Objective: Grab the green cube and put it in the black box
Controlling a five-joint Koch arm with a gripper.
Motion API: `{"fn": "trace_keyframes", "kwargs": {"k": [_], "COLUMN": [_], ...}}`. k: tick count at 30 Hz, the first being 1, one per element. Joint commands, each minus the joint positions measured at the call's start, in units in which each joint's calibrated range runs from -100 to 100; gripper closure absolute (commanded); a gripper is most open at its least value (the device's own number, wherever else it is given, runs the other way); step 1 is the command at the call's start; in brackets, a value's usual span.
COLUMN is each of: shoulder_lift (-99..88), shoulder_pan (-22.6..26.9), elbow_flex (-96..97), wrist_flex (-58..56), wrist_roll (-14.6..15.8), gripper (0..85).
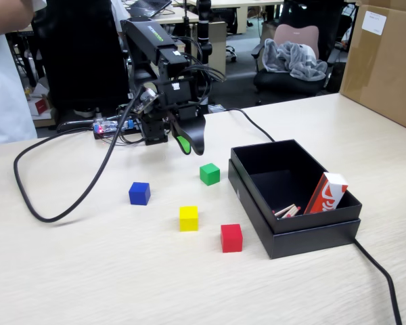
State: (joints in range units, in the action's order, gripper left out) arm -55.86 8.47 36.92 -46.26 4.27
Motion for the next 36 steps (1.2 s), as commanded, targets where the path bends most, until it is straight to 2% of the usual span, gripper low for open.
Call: {"fn": "trace_keyframes", "kwargs": {"k": [1,18,29,36], "shoulder_lift": [5.1,26.9,34.7,36.3], "shoulder_pan": [0.6,1.7,1.7,1.7], "elbow_flex": [-5.7,-15.3,-18.4,-18.4], "wrist_flex": [-1.0,-4.3,-4.9,-5.6], "wrist_roll": [-0.2,-0.2,-0.7,-1.0], "gripper": [38.0,38.4,43.5,61.3]}}
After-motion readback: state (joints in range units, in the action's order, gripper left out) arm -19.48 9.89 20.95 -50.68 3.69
